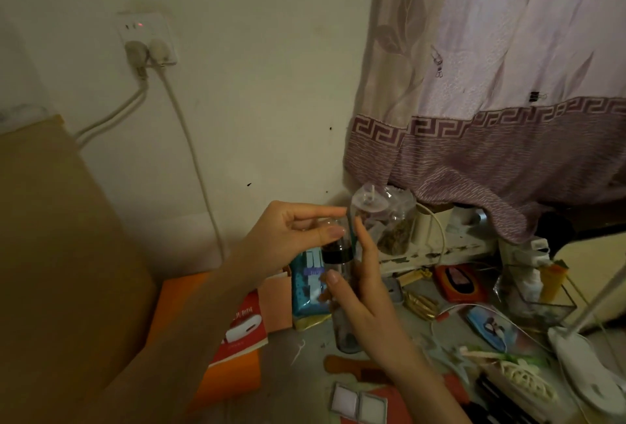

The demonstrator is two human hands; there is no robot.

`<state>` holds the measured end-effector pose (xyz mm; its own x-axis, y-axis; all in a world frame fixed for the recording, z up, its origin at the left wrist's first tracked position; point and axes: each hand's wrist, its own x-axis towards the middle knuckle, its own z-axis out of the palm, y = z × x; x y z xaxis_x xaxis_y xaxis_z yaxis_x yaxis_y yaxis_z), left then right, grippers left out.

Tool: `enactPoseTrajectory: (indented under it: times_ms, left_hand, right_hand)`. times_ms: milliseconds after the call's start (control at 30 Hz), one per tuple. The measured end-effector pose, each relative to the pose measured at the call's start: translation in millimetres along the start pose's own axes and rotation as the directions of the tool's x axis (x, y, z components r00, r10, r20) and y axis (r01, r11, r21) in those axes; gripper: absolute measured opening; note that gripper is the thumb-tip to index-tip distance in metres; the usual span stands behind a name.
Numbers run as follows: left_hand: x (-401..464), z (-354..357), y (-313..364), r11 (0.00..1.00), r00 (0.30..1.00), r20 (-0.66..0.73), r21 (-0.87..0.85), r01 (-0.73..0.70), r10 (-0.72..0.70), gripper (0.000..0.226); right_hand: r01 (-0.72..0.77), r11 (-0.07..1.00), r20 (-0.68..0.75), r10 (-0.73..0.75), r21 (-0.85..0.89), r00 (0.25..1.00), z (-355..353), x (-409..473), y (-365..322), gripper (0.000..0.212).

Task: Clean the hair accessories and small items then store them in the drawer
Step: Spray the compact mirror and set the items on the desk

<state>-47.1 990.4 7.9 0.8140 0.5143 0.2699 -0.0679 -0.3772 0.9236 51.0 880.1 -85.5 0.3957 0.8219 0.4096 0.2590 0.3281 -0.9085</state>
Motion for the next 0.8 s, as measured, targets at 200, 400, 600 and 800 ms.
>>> enactPoseTrajectory:
  times_ms: [200,400,600,800]
  left_hand:
    - [-41,-16,-37,0.992,0.971,-0.216,0.056,0.116,-0.101,0.03]
    - [-105,-34,-90,0.96,0.894,-0.37,0.022,0.279,-0.252,0.038]
    - [-176,-59,-134,0.91,0.774,-0.499,-0.078,0.408,-0.39,0.052]
    - [-240,-82,-186,0.809,0.667,-0.579,0.022,0.587,-0.468,0.059]
  right_hand:
    - [-0.117,0.991,0.154,0.125,-0.059,0.98,21,-12,41,0.046]
    - [-0.248,0.96,0.33,0.277,-0.128,0.902,75,-35,86,0.033]
    - [-0.288,0.953,0.423,0.299,-0.092,0.855,142,-55,109,0.012]
    - [-0.378,0.911,0.433,0.412,-0.165,0.802,203,-77,151,0.011]
